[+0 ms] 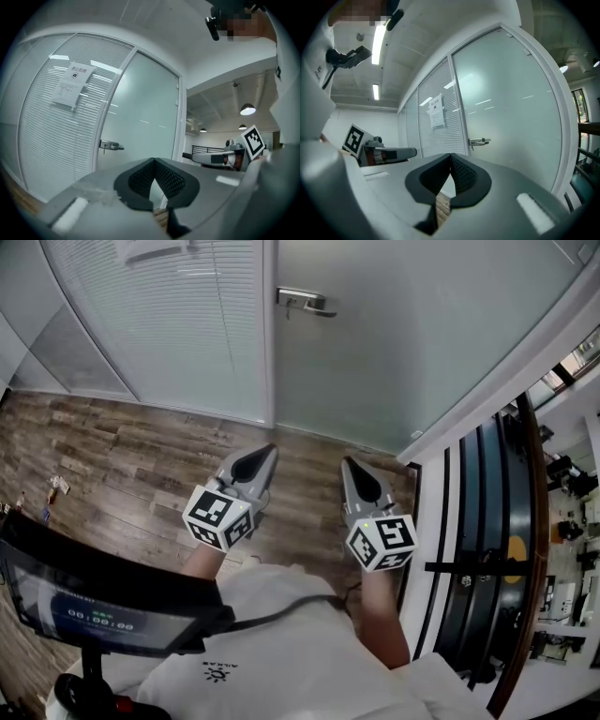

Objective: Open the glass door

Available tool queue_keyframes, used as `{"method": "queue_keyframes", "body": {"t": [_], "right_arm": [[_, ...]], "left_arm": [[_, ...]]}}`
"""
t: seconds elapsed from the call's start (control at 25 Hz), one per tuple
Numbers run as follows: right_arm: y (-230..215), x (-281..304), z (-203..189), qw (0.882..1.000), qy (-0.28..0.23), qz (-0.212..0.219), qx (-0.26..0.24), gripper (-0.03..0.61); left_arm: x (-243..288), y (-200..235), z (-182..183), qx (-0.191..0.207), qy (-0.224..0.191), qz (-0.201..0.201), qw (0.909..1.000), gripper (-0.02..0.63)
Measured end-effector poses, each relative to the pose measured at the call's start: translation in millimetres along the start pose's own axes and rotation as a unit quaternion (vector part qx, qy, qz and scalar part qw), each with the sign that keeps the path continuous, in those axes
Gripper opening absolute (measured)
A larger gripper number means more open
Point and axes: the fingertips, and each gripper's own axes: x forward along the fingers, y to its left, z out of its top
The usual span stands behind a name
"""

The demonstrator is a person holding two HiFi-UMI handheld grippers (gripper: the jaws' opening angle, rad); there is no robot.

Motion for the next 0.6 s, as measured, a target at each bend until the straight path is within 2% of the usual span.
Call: {"method": "queue_keyframes", "body": {"t": [0.36,0.6], "right_arm": [[-1,-4,-8,1.000,0.017,0.016,0.003,0.009],[-54,-18,-24,0.999,0.025,0.012,0.017,0.009]], "left_arm": [[-4,-2,-1,-0.008,0.005,0.012,0.9999,0.005],[31,-28,-28,-0.013,0.027,0.014,0.9994,0.003]]}}
